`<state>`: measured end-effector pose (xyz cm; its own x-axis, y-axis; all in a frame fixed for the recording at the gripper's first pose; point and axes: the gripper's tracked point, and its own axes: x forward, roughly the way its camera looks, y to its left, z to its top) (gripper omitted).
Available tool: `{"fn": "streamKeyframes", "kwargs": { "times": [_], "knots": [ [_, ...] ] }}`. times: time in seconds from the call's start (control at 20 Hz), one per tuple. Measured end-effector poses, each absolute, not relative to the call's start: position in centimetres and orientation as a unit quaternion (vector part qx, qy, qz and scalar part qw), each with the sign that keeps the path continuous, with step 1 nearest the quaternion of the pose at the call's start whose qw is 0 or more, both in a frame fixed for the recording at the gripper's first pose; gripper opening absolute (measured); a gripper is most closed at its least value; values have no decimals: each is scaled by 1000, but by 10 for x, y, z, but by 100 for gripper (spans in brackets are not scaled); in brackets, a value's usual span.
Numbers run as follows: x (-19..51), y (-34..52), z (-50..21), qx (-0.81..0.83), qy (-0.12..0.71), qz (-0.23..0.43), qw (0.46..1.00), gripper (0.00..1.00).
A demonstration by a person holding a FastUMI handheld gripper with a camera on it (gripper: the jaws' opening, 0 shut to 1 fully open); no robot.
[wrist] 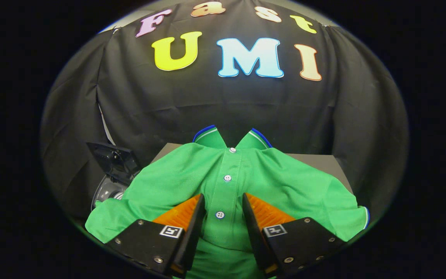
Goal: Put the clothes into the washing machine and then close the washing machine lid.
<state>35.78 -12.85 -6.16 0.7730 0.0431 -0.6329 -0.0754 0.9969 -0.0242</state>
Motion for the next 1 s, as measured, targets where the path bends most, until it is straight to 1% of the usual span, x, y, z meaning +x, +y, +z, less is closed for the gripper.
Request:
{"fn": "streamKeyframes", "kwargs": {
  "times": [0.1, 0.25, 0.35, 0.6, 1.0],
  "knots": [
    [357, -122, -62, -27, 335, 51, 940, 45],
    [356, -119, -61, -14, 335, 70, 939, 12],
    [355, -117, -59, 8, 333, 78, 940, 0],
    [351, -107, -34, 67, 305, 89, 946, 0],
    [334, -63, 45, 143, 236, 126, 953, 0]
  ]
}}
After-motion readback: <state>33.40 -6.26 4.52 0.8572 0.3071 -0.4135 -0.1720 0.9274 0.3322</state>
